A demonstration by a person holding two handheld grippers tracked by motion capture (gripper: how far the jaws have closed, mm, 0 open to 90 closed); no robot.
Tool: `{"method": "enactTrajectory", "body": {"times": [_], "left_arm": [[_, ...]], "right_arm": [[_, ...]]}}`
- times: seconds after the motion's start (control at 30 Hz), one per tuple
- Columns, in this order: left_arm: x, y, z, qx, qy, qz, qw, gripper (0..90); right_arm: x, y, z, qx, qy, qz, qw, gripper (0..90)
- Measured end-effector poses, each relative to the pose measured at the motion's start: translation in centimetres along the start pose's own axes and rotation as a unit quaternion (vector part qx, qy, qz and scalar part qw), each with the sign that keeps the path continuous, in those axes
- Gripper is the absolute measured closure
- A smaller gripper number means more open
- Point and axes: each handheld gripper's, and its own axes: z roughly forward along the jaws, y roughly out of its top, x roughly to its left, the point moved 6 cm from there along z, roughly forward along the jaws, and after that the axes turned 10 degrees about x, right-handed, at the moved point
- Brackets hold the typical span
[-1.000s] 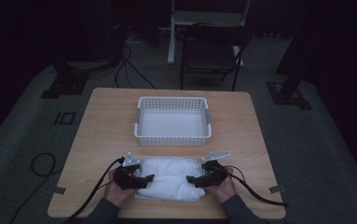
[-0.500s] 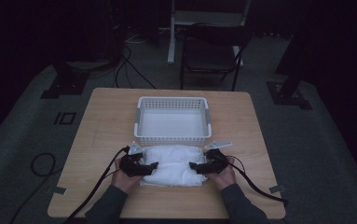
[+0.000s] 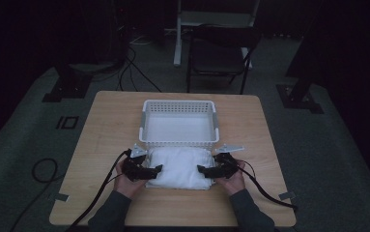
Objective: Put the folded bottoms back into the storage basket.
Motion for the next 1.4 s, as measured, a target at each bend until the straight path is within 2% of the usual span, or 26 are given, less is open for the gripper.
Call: {"method": "enactTrajectory", "body": {"times": [0.17, 0.37, 0.43, 0.5, 0.73, 0.9, 1.07, 1.2, 1.27, 1.4], "left_arm": [[0.6, -0.5, 1.0, 0.027, -0.016, -0.020, 0.9993, 9.0], [0.9, -0.8, 1.8, 0.041, -0.037, -0.035, 0.9979, 4.1], [1.2, -0.9, 2.1, 0.047, -0.048, -0.043, 0.9968, 2.5], [1.3, -0.9, 2.3, 0.050, -0.062, -0.052, 0.9954, 2.4], [1.2, -0.9, 2.4, 0.046, -0.085, -0.045, 0.9943, 4.0], [0.6, -0.8, 2.4, 0.043, -0.137, -0.048, 0.9885, 19.0], [0.5, -0.7, 2.5, 0.045, -0.175, -0.062, 0.9816, 31.5], [0.5, -0.7, 2.7, 0.048, -0.195, -0.071, 0.9770, 41.1], [0.5, -0.7, 2.6, 0.047, -0.199, -0.072, 0.9763, 46.0], [0.3, -0.6, 2.3, 0.038, -0.189, -0.061, 0.9793, 53.7]], "right_arm": [[-0.1, -0.3, 0.8, 0.014, -0.002, 0.005, 0.9999, 9.8], [-0.1, -0.7, 1.7, 0.034, 0.020, 0.023, 0.9989, 9.4], [-0.2, -0.7, 1.8, 0.035, 0.026, 0.026, 0.9987, 9.4], [-0.4, -0.8, 2.0, 0.037, 0.042, 0.042, 0.9976, 9.4], [-0.3, -0.7, 2.2, 0.035, 0.056, 0.032, 0.9973, 10.3], [-0.1, -0.7, 2.2, 0.033, 0.073, 0.037, 0.9961, 19.7], [-0.1, -0.6, 2.2, 0.033, 0.099, 0.060, 0.9927, 30.1], [-0.2, -0.4, 2.3, 0.037, 0.112, 0.073, 0.9904, 34.3], [-0.2, -0.4, 2.3, 0.039, 0.114, 0.077, 0.9897, 36.7], [-0.2, -0.5, 2.2, 0.038, 0.125, 0.082, 0.9880, 45.7]]}}
